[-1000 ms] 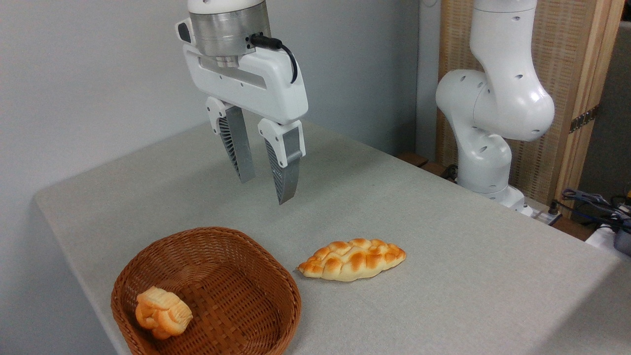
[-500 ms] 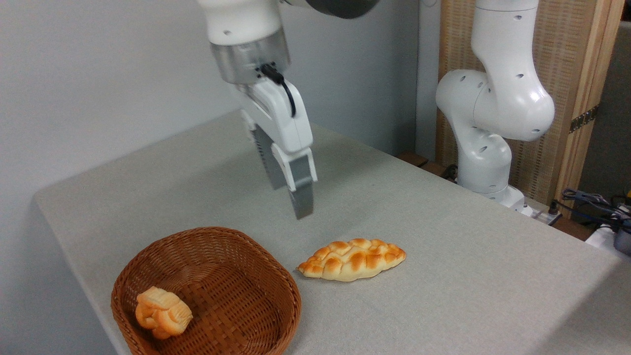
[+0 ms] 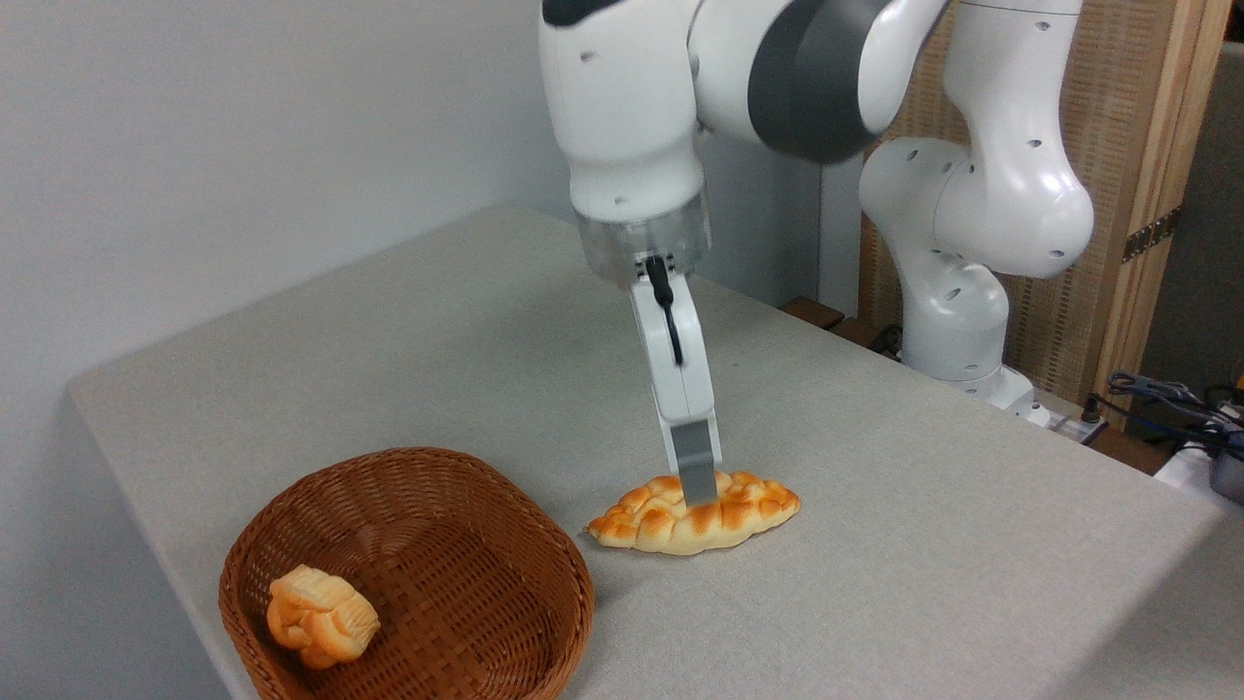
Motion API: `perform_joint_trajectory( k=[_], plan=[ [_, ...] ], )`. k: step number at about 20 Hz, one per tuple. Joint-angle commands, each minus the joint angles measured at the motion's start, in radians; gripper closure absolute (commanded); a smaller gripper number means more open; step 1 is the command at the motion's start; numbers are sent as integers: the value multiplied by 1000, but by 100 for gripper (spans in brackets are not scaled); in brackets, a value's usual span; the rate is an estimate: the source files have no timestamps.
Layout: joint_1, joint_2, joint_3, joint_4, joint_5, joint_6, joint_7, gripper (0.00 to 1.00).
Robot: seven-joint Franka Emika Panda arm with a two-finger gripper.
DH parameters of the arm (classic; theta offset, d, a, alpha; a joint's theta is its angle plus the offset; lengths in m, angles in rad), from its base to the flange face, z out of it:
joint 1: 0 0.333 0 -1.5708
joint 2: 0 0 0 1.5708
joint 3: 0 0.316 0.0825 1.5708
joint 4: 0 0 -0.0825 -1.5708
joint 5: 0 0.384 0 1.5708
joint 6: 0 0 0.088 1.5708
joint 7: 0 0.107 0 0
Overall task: Put bread into the basket
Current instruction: 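Close the gripper on the middle of the braided loaf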
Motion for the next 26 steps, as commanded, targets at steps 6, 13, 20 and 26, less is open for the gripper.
perform_joint_trajectory(
  k=[6, 13, 20, 26],
  plan=[
    [-13, -9, 1, -125, 22, 98, 18, 0],
    [-13, -9, 0, -164, 22, 144, 24, 34],
    [-13, -9, -2, -164, 19, 133, 26, 55],
    [-15, -12, -5, -154, 14, 118, 27, 63]
  ],
)
